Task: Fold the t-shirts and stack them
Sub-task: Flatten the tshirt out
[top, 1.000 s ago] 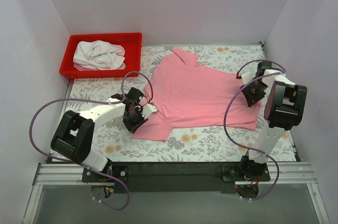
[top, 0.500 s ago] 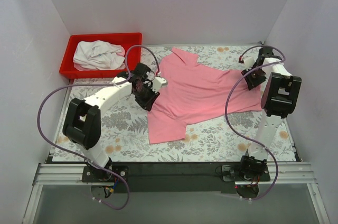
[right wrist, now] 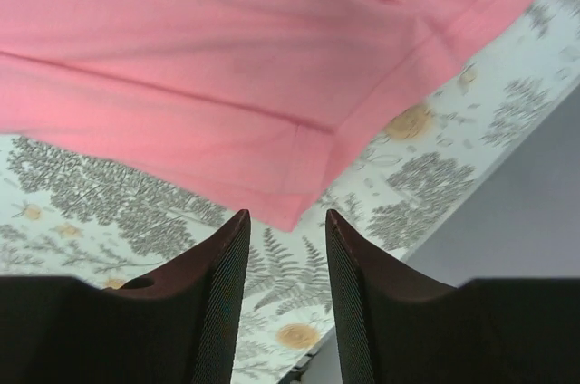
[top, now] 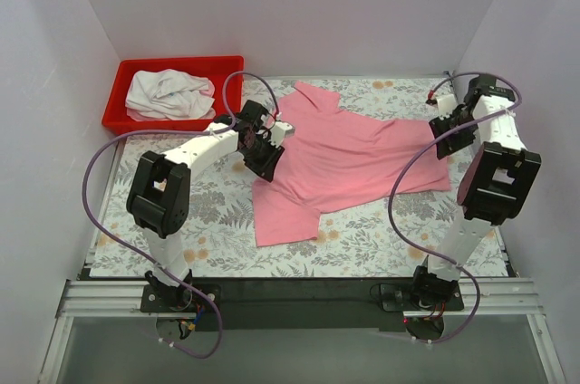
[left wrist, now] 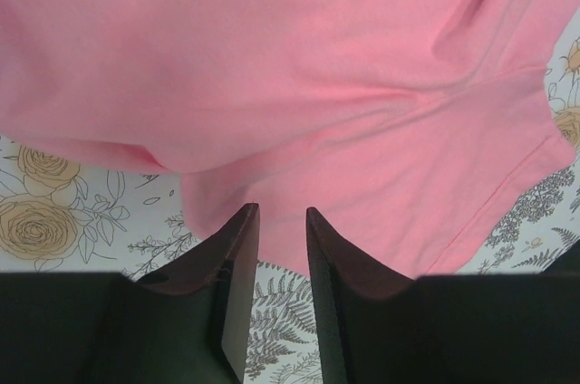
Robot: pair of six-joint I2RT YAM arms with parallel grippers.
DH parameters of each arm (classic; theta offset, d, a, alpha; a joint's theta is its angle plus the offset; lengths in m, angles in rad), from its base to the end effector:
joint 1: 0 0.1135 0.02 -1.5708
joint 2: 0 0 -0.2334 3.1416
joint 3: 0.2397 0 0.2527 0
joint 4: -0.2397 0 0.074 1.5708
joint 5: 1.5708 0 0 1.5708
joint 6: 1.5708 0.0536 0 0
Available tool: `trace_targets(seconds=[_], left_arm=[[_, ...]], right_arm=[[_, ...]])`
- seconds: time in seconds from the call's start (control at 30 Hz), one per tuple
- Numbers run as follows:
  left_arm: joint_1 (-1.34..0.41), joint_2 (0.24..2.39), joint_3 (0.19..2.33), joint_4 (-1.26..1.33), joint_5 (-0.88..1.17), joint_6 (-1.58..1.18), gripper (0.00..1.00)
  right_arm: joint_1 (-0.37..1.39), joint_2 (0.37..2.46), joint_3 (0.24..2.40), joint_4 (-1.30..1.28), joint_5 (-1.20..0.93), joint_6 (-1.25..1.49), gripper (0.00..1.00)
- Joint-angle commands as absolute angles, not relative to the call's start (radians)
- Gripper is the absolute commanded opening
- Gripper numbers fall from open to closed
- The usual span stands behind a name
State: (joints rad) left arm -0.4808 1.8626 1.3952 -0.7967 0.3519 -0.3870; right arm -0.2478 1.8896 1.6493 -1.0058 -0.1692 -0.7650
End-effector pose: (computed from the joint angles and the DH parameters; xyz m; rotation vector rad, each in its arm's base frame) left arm 0.3203 -0.1879 0.1615 0.2185 2.9316 -0.6650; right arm 0.3767 -0.0860 0.2148 -0.7473 2.6745 -0.0147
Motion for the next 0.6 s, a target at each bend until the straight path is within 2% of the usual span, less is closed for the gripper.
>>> trace_targets(seconds=[0.0, 0.23, 0.57], left_arm=[[-0.479, 1.81, 1.39, -0.746, 0.362, -0.433, 0.28], [-0.477, 1.784, 1.305, -0.686, 0.385, -0.448, 0.33], [-0.463, 1.781, 1.278, -0.655, 0.413, -0.451, 0.33]], right_arm=[[-0.311, 1.934, 1.631, -1.14, -0.228, -0.638, 0.45], [-0.388, 2.002, 1.658, -1.147, -0.29, -0.532, 0.46], [-0.393, 2.115, 1.736, -1.15, -0.299, -0.489, 0.48]])
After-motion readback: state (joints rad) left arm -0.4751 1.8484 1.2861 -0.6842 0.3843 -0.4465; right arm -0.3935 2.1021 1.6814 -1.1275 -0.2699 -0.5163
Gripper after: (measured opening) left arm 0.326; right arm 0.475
